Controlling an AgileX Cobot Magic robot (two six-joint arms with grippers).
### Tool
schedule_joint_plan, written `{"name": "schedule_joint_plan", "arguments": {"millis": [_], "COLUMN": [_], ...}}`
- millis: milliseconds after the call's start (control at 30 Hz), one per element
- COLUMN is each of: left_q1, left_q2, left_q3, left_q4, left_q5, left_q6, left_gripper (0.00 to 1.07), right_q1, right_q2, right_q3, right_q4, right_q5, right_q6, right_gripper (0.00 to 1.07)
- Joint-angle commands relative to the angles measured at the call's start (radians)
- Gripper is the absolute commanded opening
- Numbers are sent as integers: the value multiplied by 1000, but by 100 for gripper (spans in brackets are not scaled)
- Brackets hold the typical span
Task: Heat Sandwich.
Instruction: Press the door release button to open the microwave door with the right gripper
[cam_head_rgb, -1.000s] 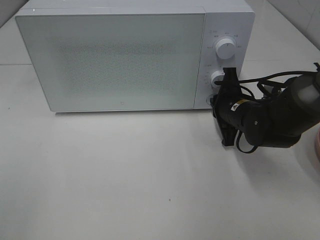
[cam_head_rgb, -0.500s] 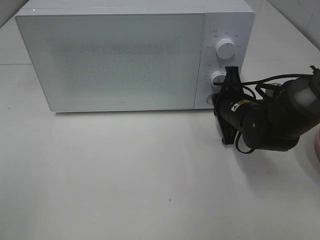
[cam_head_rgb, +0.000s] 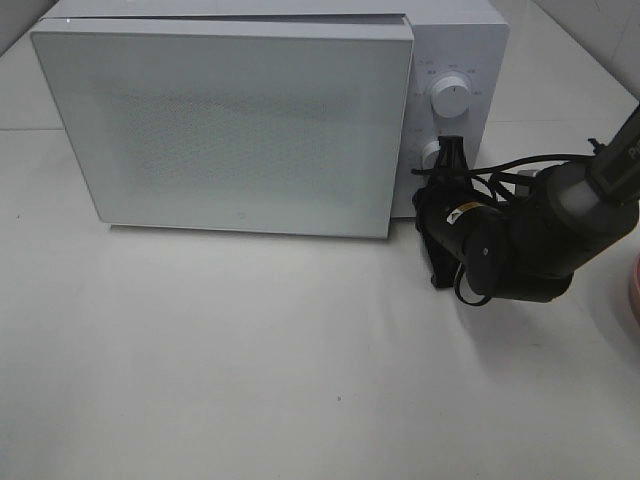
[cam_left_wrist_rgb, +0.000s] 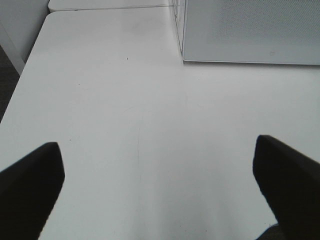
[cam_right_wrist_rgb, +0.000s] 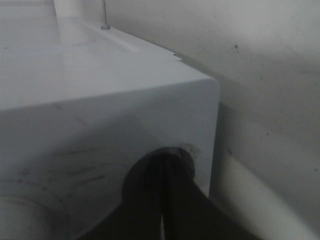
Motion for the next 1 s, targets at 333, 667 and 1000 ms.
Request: {"name": "schedule_joint_plan", "arguments": {"millis": [333, 667, 1000], "left_q1": [1, 1, 1], "left_q2": [-29, -29, -29], "left_q3": [4, 4, 4], "left_q4": [-4, -4, -4], "left_q5": [-12, -12, -12], "left_q6": [-3, -3, -3], "left_gripper": [98, 98, 98], "right_q1": [-21, -21, -20], "right_q2": [-8, -12, -12], "right_q3": [-85, -83, -83], "right_q4": [-23, -43, -76], "right_q5": [-191, -147, -57], "right_q6": [-32, -32, -26], "right_gripper": [0, 0, 0]}}
